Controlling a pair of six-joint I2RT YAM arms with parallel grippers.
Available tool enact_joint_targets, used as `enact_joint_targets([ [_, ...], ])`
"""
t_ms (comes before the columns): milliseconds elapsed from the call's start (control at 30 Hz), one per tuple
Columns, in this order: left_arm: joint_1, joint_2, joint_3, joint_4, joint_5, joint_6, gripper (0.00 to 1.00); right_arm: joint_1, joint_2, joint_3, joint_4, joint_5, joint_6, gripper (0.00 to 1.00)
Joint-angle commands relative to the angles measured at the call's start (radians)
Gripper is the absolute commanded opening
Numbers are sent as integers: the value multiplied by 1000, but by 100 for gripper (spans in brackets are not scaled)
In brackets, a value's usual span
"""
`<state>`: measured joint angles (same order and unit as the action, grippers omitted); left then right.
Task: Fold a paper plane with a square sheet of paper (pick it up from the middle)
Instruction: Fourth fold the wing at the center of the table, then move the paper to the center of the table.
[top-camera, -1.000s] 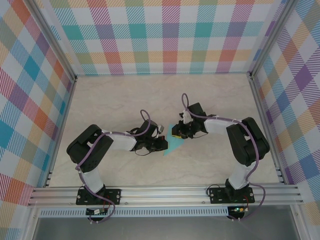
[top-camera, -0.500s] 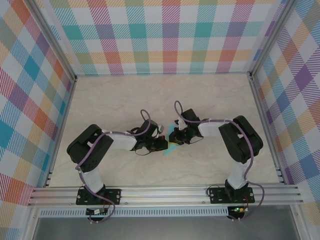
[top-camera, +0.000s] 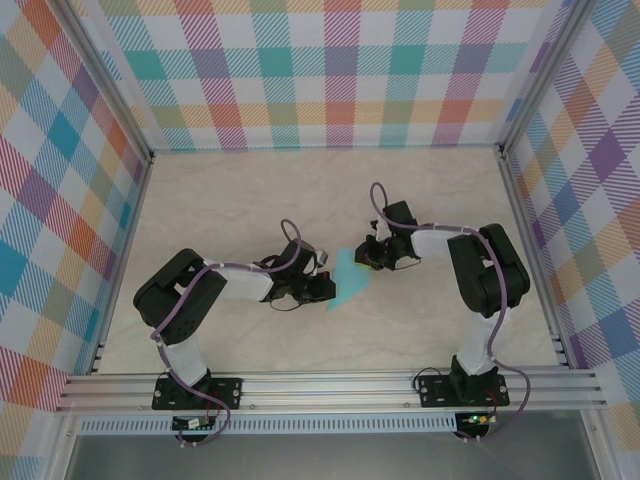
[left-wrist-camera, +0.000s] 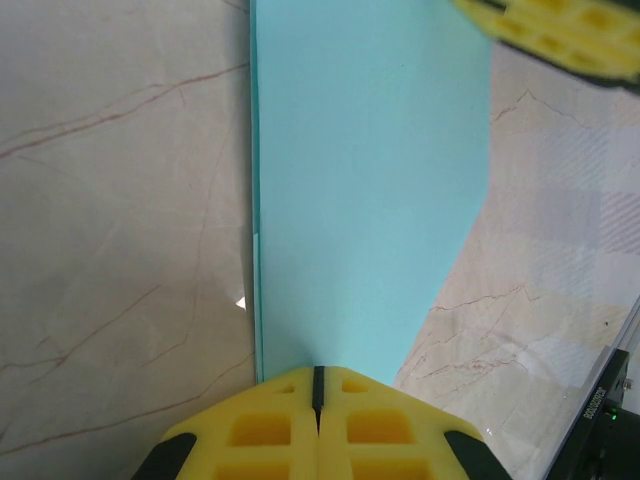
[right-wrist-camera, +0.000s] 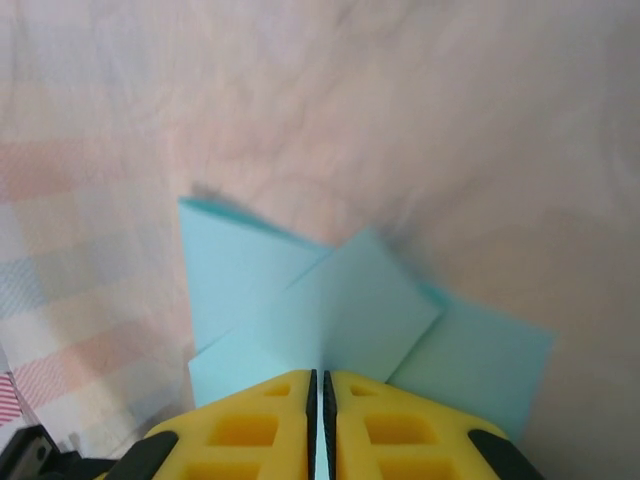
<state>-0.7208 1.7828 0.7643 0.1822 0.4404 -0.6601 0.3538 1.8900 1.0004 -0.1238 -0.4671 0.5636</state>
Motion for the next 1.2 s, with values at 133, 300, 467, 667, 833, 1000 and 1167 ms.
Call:
enact_joint_targets([
  [133, -11, 68, -95, -275, -118, 33, 0, -89, 64, 107, 3, -12, -52, 14],
  [300, -11, 57, -93, -280, -117, 33, 0, -105, 32, 139, -28, -58, -54, 15],
  [467, -12, 34, -87, -277, -99, 27, 0, -88, -73, 94, -36, -117, -30, 18],
  [667, -23, -7, -80, -283, -75, -1, 0, 26, -89, 35, -63, -126, -30, 19],
  [833, -43, -65, -103, -281, -81, -50, 0, 89, -80, -31, -28, -110, -5, 18],
  [1000, -71, -134, -125, -265, -73, -90, 2, 151, -64, -73, -16, -99, -5, 18],
  [1167, -73, -282, -118, -342, -137, -100, 14, 171, -29, -104, -11, -68, -3, 18],
])
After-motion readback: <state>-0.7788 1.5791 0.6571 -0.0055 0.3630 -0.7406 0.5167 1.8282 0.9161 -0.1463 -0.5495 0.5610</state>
